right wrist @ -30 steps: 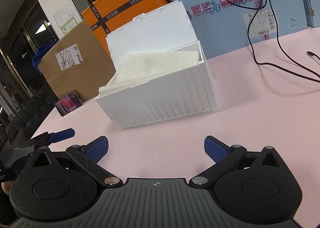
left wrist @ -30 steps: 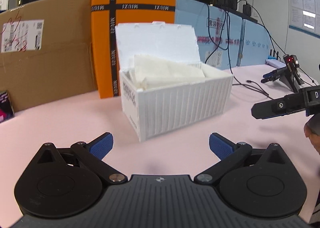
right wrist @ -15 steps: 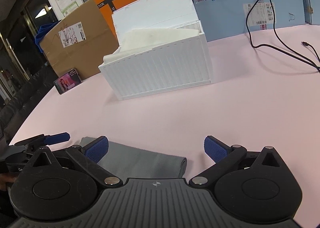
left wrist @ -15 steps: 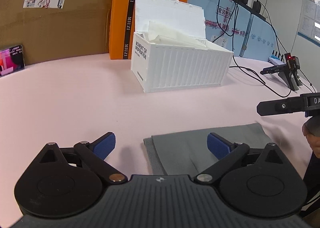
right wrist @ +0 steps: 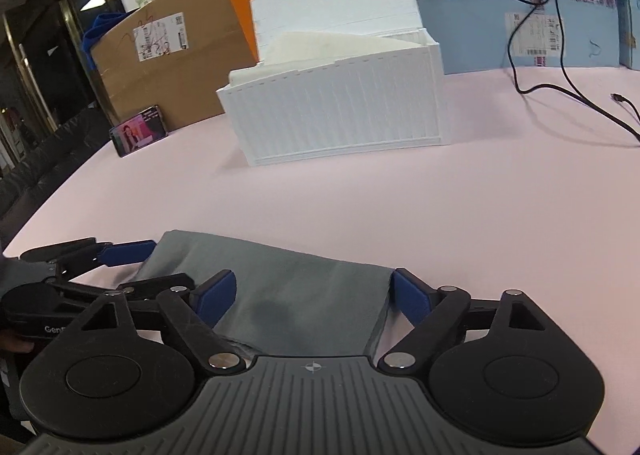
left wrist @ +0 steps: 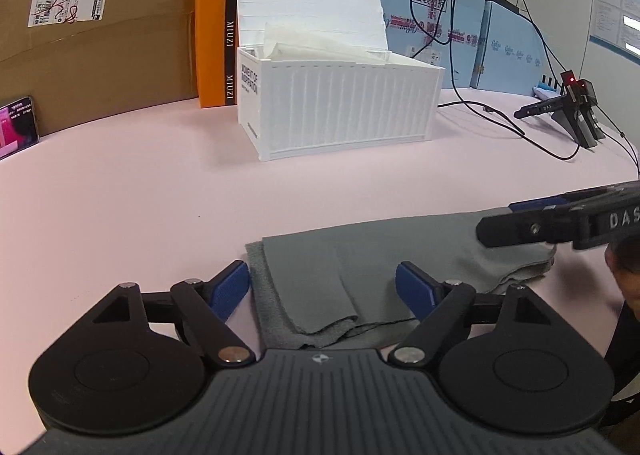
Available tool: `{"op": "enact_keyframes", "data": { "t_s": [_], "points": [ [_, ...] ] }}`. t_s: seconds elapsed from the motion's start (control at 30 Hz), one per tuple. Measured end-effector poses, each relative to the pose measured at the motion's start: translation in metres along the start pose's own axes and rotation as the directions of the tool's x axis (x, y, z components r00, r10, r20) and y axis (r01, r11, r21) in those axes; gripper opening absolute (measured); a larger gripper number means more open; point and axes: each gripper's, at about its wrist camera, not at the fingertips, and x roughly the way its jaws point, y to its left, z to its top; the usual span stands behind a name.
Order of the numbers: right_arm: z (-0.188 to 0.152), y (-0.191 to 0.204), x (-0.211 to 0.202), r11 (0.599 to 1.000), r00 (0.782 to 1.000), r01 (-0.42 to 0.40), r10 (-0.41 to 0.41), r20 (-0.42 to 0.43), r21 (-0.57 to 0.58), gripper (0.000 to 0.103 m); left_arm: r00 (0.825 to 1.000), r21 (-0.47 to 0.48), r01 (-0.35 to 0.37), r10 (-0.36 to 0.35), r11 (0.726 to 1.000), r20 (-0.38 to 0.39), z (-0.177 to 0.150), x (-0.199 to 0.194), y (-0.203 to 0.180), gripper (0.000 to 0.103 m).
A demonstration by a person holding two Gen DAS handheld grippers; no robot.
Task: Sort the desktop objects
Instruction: 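Close the right tool on the grey cloth while the left tool grips it too, then lift the grey cloth with both tools and carry it to the white box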
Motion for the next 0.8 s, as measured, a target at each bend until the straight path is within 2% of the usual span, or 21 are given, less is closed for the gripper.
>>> {"op": "enact_keyframes", "data": {
  "t_s": [0.07,0.13,0.2,0.27,0.33,0.4,0.7,0.8],
  "points": [
    [0.0,0.0,0.001,0.997,0.997,-0.073,0.073,-0.004,0.019,0.072,1.0,-0.024,0.021,-0.021,0.999,0.007,0.0,0.0,0.0,0.067],
    [0.0,0.002,0.002,0.998,0.998,-0.064,0.064,0.003,0.016,0.065,1.0,-0.047,0.008,-0.008,0.999,0.015,0.001,-0.001,0.002,0.053],
    [0.001,0.001,0.003,0.999,0.999,-0.044,0.044,0.013,0.016,0.051,1.0,-0.071,-0.003,0.004,0.998,0.022,0.001,-0.001,0.005,0.044],
    [0.002,-0.001,0.003,0.999,0.999,-0.041,0.041,0.022,0.017,0.046,1.0,-0.094,0.003,0.0,0.996,0.03,0.001,-0.002,0.009,0.036],
    [0.001,-0.001,0.003,0.999,0.999,-0.043,0.043,0.028,0.013,0.04,0.999,-0.117,0.021,-0.017,0.993,0.033,0.002,-0.002,0.013,0.019],
    [0.001,-0.002,0.003,0.999,0.998,-0.048,0.048,0.035,0.012,0.033,0.999,-0.125,0.038,-0.034,0.991,0.032,0.004,-0.001,0.015,0.019],
    [0.011,-0.017,-0.008,0.992,0.987,-0.081,0.067,0.144,0.095,0.031,0.994,-0.083,0.072,-0.064,0.994,0.094,0.023,0.0,0.012,0.017],
    [0.021,-0.019,-0.009,0.994,0.983,-0.073,0.058,0.172,0.083,0.031,0.989,-0.05,0.081,-0.074,0.995,0.129,0.034,0.0,0.009,0.017]
  ]
}}
